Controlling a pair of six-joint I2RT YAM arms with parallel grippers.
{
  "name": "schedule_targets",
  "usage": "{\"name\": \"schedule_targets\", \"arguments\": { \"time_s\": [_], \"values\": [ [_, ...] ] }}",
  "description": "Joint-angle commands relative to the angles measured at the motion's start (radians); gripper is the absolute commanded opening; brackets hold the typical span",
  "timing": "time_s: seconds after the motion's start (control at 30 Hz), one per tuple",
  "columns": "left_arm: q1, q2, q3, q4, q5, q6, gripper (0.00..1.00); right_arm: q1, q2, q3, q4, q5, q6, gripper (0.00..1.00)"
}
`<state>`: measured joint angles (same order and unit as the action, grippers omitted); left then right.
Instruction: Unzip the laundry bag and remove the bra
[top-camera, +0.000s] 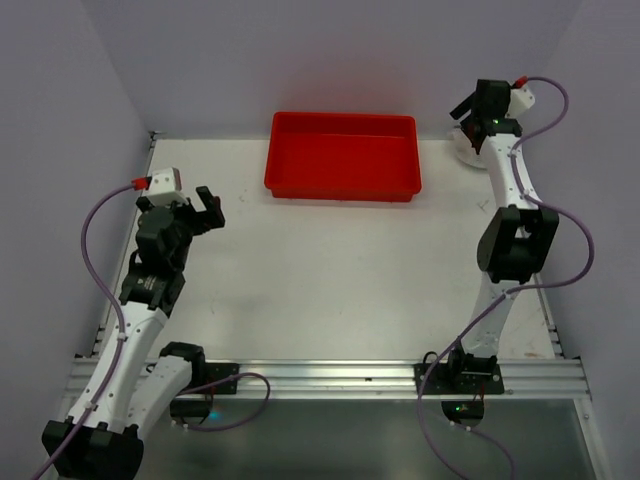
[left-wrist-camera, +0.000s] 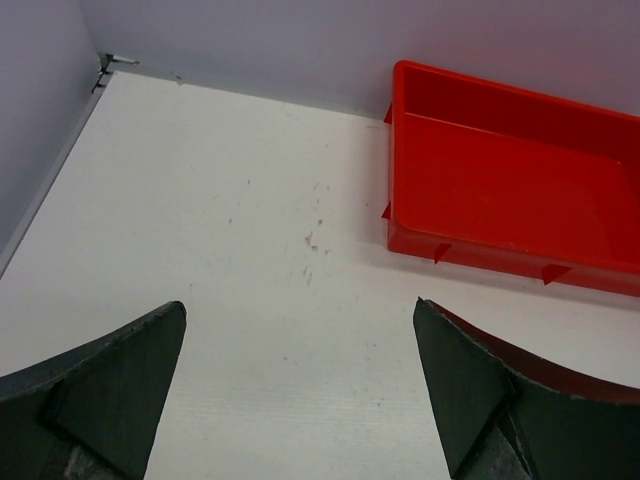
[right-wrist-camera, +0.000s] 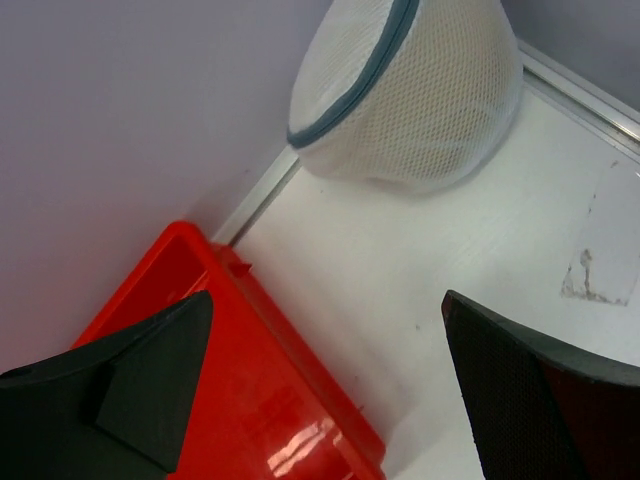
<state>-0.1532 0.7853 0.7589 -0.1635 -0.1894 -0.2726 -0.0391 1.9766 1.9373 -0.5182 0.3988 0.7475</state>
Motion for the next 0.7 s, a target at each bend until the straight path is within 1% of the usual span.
{"name": "schedule_targets", "arguments": {
  "time_s": [0.0, 0.03, 0.1, 0.13, 0.23, 0.43, 0.67],
  "values": [
    [-0.003, -0.034, -0.055, 0.145, -0.045, 0.012, 1.0, -0.06, 0.146, 0.162, -0.011, 0.034, 0.053, 0.99],
    [-0.003, -0.047, -0.065, 0.204, -0.044, 0.015, 1.0, -0.068, 0.175, 0.211, 0.015, 0.016, 0.046, 0.99],
    [-0.002, -0.063, -0.098, 0.228, -0.044, 0.021, 1.0, -0.09, 0.224, 0.242, 0.049, -0.012, 0.036, 0.99],
    [-0.002, -0.081, -0.104, 0.232, -0.05, 0.023, 1.0, -0.096, 0.261, 0.253, 0.088, -0.035, 0.036, 0.99],
    [-0.002, -0.124, -0.147, 0.278, -0.067, 0.041, 1.0, -0.119, 0.301, 0.244, 0.162, -0.046, 0.047, 0.98],
    [-0.002, -0.136, -0.171, 0.288, -0.05, 0.055, 1.0, -0.13, 0.366, 0.265, 0.28, -0.035, -0.013, 0.99],
    [-0.002, -0.106, -0.17, 0.28, -0.036, 0.059, 1.0, -0.139, 0.444, 0.295, 0.383, -0.063, 0.004, 0.99]
  ]
}}
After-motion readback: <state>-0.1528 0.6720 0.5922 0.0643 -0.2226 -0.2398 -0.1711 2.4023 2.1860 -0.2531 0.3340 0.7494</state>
